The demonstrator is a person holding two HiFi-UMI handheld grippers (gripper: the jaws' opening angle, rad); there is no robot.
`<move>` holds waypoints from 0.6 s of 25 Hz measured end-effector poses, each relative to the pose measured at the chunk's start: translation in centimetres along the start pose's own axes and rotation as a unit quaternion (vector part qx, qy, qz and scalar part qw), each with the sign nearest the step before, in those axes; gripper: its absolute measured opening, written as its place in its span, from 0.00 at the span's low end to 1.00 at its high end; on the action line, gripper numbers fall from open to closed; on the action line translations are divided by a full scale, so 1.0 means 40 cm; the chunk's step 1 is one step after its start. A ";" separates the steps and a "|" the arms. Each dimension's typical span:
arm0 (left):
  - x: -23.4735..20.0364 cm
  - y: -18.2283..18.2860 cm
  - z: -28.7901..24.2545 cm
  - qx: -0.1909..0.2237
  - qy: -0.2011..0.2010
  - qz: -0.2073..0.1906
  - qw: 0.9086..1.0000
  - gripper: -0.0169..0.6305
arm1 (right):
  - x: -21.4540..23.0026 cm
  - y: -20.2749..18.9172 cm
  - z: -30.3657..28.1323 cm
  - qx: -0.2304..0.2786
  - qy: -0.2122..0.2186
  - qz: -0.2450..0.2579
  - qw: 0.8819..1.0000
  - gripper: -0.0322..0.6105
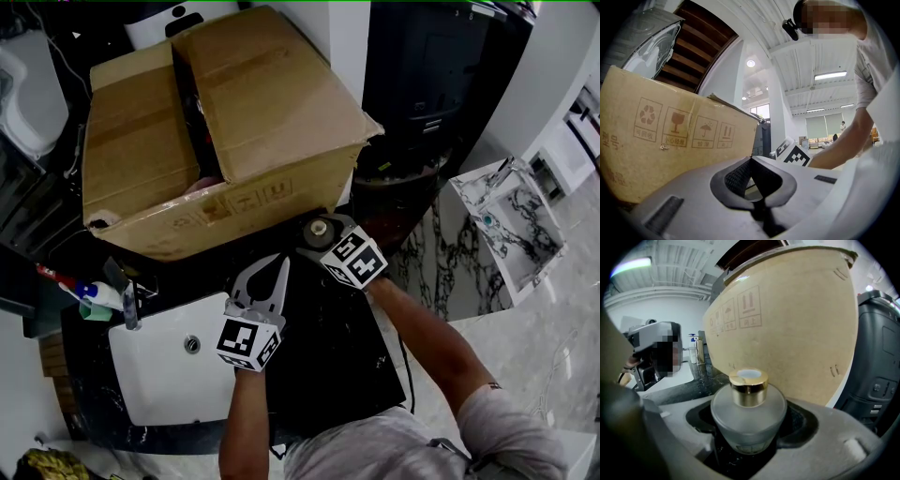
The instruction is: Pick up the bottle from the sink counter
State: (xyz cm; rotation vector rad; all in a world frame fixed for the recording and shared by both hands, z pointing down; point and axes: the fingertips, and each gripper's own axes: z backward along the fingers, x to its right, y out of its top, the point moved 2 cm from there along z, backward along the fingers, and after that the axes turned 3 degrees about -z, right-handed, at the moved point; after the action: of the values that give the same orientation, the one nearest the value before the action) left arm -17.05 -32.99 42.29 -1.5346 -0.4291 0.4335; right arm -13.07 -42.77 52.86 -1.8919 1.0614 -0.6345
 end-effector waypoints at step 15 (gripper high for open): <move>0.026 0.021 0.023 0.008 0.004 -0.001 1.000 0.03 | -0.057 0.071 0.105 0.031 0.010 0.012 0.999 0.57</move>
State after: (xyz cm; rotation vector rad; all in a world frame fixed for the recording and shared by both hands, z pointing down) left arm -16.65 -31.66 41.44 -1.5203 -0.4197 0.4290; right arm -12.30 -39.78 48.25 -1.8212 1.0638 -0.6662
